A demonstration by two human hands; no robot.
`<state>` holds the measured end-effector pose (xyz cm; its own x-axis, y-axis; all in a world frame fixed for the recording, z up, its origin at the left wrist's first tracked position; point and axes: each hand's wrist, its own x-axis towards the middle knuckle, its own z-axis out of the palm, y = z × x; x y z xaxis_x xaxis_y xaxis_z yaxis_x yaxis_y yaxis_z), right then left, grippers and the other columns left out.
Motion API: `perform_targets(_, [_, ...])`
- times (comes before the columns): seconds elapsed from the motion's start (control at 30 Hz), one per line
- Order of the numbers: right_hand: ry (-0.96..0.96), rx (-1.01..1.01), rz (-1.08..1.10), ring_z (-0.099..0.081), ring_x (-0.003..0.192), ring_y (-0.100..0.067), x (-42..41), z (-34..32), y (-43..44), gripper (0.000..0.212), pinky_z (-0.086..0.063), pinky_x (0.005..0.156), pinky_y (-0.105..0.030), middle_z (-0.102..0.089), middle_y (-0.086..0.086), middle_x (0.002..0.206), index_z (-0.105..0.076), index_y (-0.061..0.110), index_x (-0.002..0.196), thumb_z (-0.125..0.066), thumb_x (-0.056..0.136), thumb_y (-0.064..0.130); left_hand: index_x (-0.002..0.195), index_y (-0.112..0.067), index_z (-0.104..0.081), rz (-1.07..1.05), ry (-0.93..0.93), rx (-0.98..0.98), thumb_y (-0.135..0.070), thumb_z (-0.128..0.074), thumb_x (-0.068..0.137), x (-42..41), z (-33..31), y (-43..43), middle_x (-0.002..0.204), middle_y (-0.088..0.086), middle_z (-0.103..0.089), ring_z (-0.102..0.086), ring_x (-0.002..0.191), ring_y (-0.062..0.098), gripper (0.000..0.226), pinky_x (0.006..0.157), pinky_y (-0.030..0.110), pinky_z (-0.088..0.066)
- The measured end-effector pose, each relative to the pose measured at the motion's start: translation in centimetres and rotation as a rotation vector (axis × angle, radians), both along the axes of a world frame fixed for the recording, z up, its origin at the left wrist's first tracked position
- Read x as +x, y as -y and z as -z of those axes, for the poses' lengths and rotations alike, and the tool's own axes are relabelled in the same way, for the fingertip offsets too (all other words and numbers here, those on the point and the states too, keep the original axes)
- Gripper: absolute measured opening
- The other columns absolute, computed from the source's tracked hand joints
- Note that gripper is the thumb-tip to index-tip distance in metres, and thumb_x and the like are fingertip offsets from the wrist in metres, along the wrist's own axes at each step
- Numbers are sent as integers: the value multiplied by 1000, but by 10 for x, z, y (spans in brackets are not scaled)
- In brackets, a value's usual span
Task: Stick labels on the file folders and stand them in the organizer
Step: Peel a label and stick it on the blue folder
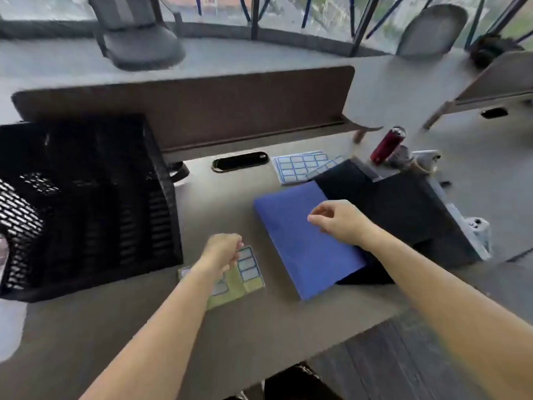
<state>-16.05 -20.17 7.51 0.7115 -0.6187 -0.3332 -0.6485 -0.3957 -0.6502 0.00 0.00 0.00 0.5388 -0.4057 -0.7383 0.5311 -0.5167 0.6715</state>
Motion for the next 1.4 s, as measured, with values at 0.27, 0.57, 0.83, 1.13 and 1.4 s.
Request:
perform_targets(0.27, [-452, 45, -32, -58, 117, -27, -13, 109, 77, 57, -51, 90, -35, -51, -8, 141, -48, 17, 143, -60, 94, 45, 126, -10, -54, 34, -215, 121, -32, -60, 94, -38, 49, 66, 118, 8, -59, -60, 103, 23, 39, 93, 35, -46])
perform_targets(0.57, [-512, 104, -190, 18, 151, -30, -32, 147, 82, 84, -13, 121, -45, 12, -3, 166, -8, 29, 159, -40, 92, 70, 105, -16, -65, -108, -297, 41, -30, -67, 89, -46, 42, 126, 97, 2, -66, -59, 74, 17, 21, 59, 26, -43])
perform_targets(0.83, [-99, 507, 53, -42, 139, -20, 4, 100, 82, 95, -47, 100, -36, -34, 6, 158, -30, 32, 154, -54, 75, 79, 92, -15, -74, -112, -316, -287, -44, -44, 98, -24, -27, 163, 86, 3, -73, -69, 67, 17, 42, 71, 32, -51])
perform_targets(1.13, [478, 783, 214, -69, 106, -33, 40, 12, 76, 34, -55, 94, -49, -74, -13, 109, -70, 11, 113, -57, 96, 38, 101, -37, -76, 265, 42, -263, -55, -38, 100, -22, -75, 159, 136, -14, -58, -51, 127, 11, 42, 106, 43, -45])
perform_targets(1.4, [549, 578, 318, -74, 91, -28, 30, -19, 64, 14, -60, 78, -42, -75, -9, 102, -65, 12, 108, -64, 94, 12, 118, -18, -49, 189, 455, 59, -45, -73, 80, 8, -56, 93, 122, 0, -61, -60, 102, 17, 52, 84, 33, -51])
